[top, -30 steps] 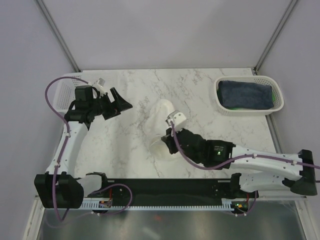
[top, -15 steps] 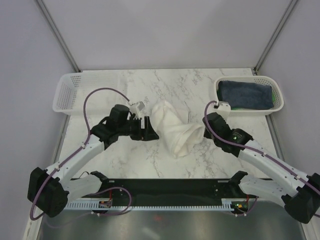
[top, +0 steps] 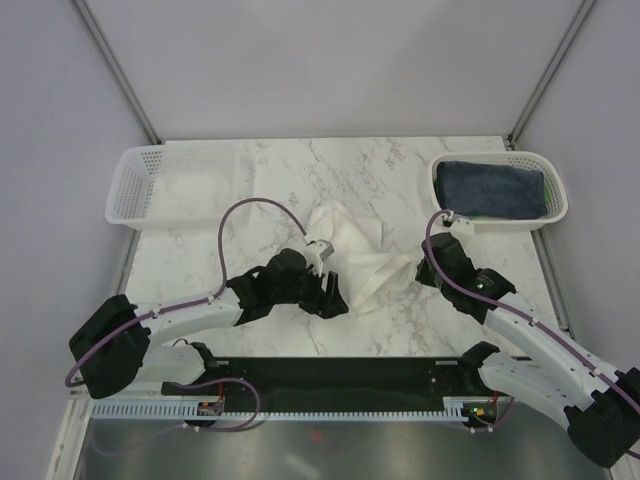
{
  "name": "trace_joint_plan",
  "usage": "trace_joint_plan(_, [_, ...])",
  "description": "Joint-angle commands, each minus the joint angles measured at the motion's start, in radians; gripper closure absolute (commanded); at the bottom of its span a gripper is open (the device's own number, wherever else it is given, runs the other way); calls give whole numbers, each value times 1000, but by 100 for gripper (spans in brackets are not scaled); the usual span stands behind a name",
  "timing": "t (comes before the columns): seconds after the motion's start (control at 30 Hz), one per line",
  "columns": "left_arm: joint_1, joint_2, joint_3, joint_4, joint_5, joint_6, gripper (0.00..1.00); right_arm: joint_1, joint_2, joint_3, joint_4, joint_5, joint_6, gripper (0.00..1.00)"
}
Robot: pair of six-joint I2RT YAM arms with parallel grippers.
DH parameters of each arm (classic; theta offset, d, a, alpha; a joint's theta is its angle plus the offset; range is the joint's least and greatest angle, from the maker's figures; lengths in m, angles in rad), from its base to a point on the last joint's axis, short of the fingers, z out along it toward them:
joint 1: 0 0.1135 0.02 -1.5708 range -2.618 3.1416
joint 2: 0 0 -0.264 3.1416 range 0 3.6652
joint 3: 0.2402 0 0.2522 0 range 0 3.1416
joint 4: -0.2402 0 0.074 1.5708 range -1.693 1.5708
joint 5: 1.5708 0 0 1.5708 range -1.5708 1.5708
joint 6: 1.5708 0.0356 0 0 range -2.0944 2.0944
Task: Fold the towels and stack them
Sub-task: Flatten out the crumpled towel
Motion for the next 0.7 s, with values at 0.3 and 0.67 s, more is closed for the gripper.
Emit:
trace_joint_plan(0.3, [-74,181,45,230,-232,35,29,-9,-52,-16,33,-50,-24,100])
trace_joint_plan(0.67, [-74,102,80,124,-277,89,98,-9,-20,33,159,-329,-249,50])
